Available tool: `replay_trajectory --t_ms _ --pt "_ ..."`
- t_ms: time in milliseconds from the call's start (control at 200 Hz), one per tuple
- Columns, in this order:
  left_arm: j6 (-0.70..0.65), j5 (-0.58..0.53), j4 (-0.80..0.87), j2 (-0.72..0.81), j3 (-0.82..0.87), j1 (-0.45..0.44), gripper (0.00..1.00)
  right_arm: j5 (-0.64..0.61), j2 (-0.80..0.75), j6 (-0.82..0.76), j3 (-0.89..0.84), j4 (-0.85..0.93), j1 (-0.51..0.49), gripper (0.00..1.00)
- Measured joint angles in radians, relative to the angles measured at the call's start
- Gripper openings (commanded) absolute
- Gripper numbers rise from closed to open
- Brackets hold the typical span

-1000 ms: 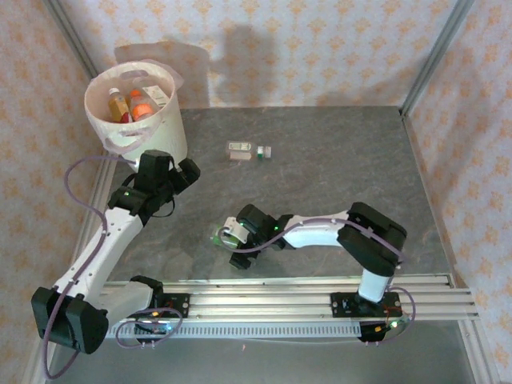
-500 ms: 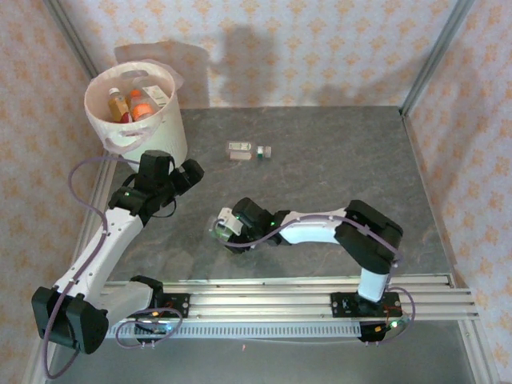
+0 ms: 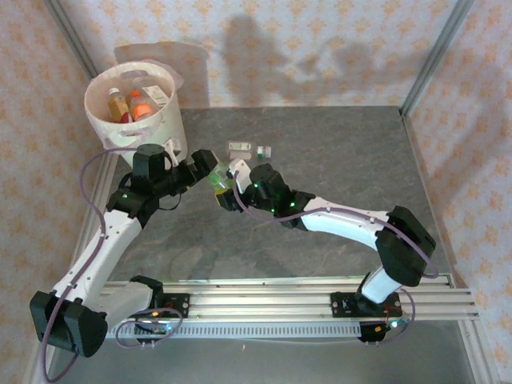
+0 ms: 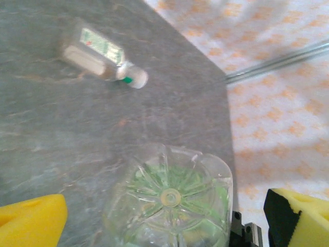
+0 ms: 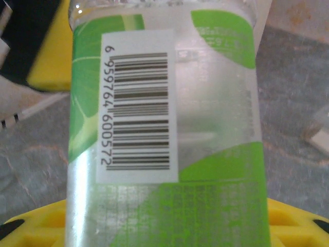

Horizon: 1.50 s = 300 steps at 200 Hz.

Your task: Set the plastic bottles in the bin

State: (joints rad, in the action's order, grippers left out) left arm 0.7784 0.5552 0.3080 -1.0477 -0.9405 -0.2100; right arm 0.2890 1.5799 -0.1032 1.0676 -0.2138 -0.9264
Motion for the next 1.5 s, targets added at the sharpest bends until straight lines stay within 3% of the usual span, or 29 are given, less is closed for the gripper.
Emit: replay_trajectory --t_ms 145,260,490,550,605,661,726,746,876,1031,1241,1501 --pt "-0.010 0.010 -0.013 0.000 0.000 -0.026 0.99 0.014 0.000 0.022 0.047 -0.014 0.000 0.34" --pt "-0.011 0.012 -0.031 -0.001 0.003 -0.039 0.94 0.035 0.003 0.039 0.058 -0.025 0.000 0.35" --pt "-0.023 0.019 -0.078 -0.029 0.006 -0.074 0.62 0.040 0.026 0.058 0.079 -0.036 0.000 0.41" --pt "-0.026 0.021 -0.089 -0.035 0.006 -0.072 0.57 0.042 0.030 0.066 0.085 -0.034 0.004 0.44" --pt "-0.029 0.021 -0.094 -0.037 0.006 -0.071 0.56 0.046 0.031 0.069 0.087 -0.034 0.007 0.53" --pt "-0.032 0.017 -0.095 -0.037 0.006 -0.071 0.53 0.048 0.031 0.072 0.089 -0.032 0.007 0.76" --pt "-0.040 0.005 -0.089 -0.037 0.002 -0.072 0.53 0.053 0.031 0.070 0.093 -0.027 0.008 0.90" --pt "-0.043 -0.003 -0.082 -0.040 -0.002 -0.072 0.53 0.057 0.031 0.062 0.095 -0.026 0.008 1.00" --pt "-0.067 -0.076 -0.023 -0.057 -0.082 -0.056 0.54 0.060 0.018 0.033 0.098 -0.006 0.006 0.99" --pt "-0.143 -0.222 0.079 -0.138 -0.363 0.026 0.54 0.023 -0.074 -0.020 0.063 0.032 0.006 0.99" --pt "-0.194 -0.403 0.095 -0.276 -0.674 0.141 0.53 -0.131 -0.201 -0.060 -0.012 0.043 0.006 0.99" --pt "-0.197 -0.477 0.128 -0.531 -0.885 0.240 0.54 -0.306 -0.225 -0.058 -0.053 0.106 0.006 0.99"
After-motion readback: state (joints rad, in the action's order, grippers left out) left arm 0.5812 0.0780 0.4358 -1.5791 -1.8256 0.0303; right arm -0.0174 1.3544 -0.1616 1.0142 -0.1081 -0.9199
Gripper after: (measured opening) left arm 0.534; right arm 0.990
